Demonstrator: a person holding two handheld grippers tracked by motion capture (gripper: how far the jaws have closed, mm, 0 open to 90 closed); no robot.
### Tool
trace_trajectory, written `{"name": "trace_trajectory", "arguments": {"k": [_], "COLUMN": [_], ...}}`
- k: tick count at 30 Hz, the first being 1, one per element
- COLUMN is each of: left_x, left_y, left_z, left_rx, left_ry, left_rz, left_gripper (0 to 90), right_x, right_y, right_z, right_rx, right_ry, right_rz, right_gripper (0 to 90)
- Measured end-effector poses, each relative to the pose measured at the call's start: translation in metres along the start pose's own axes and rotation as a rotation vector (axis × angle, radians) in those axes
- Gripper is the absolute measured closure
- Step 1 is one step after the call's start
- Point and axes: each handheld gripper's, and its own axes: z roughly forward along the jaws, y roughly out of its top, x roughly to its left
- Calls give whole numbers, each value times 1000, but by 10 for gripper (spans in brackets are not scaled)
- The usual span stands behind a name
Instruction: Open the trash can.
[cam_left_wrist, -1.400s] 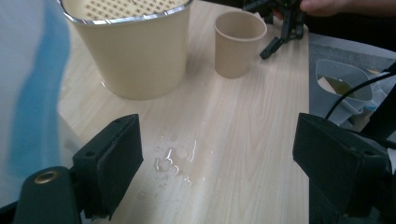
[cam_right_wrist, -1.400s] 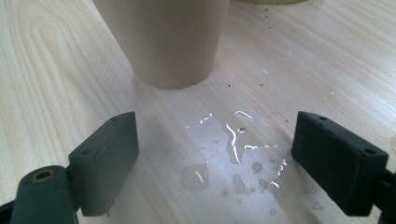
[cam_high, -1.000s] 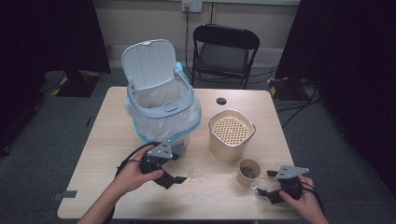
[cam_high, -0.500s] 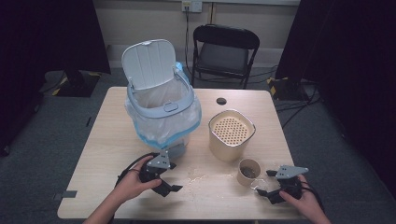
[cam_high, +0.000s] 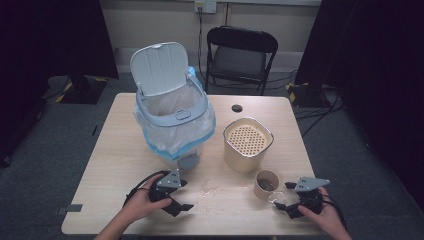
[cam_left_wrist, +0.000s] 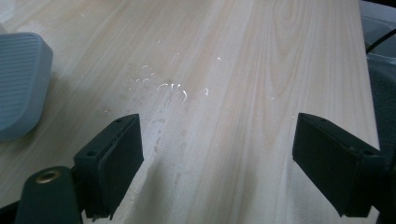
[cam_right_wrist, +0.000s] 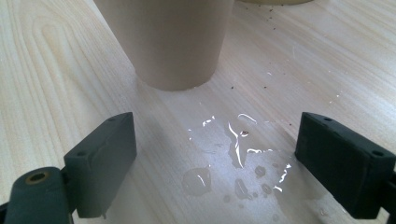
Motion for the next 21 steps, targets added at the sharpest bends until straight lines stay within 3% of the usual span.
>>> {"name": "trace_trajectory", "arguments": {"k": [8,16,20,21], "left_x": [2,4,6,7], "left_y": [-7,-15,-17,-18], "left_z": [1,6,8,9], "left_rx": [-1,4,30,11], "left_ry": [27,38,44,38], "left_rz": [36,50,58,52], "left_gripper": [157,159,159,154], "right_x": [0,0,0,0], "right_y": [0,0,1,1], "right_z": [0,0,1,1], "right_rx": [0,0,1,1], "right_ry": [-1,-1,0,-1], "right_rz": [0,0,-1,-2], "right_gripper": [118,116,112,112]}}
